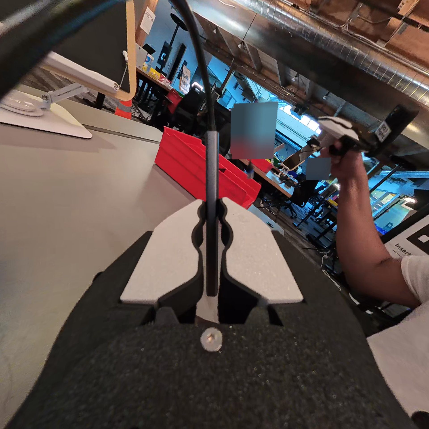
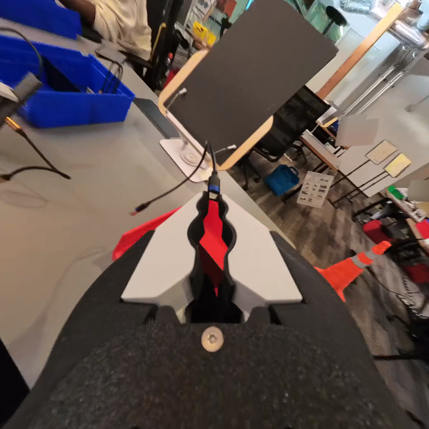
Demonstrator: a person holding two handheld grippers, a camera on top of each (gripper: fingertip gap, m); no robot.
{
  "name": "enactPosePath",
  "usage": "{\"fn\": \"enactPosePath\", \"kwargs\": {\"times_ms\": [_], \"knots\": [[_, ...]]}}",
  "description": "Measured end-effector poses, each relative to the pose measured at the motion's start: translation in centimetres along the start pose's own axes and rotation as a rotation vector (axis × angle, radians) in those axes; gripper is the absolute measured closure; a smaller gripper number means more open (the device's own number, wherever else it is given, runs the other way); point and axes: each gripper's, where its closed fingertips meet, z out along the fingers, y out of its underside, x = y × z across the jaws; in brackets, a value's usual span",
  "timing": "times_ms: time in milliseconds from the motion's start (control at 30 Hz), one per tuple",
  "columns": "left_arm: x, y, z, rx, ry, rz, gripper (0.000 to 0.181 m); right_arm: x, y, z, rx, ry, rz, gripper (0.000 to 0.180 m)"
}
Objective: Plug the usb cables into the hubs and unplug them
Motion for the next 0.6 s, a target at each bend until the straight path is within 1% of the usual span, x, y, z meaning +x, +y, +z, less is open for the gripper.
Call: {"fn": "enactPosePath", "kwargs": {"times_ms": [100,200,267,367,500,600], "knots": [[0.1,0.5,0.2,-0.011,0.014,-0.012,0.171,0.6,0.3,0.5,-0.072,0.007,-0.069,0.174],[0.6,1.1,0.6,-0.039,0.037,-0.017,0.171,0.9,0.8,1.1,-0.114,-0.006,-0.090,0.176],[0.8,1.4,0.8,-0.052,0.041,-0.006,0.171,0.4,1.6,1.5,-0.141,-0.046,-0.078,0.180],[1.2,1.6,1.0,-0.059,0.053,-0.004,0.171,-0.5,4.1,3.0,-0.187,-0.119,-0.049,0.180],[1.4,1.9,1.1,-0.071,0.062,-0.005,0.171,-1.7,7.9,5.9,-0.212,-0.231,0.035,0.180],[1.5,2.0,1.2,-0.075,0.065,-0.003,0.171,-2.1,9.3,7.5,-0.217,-0.274,0.082,0.180]]}}
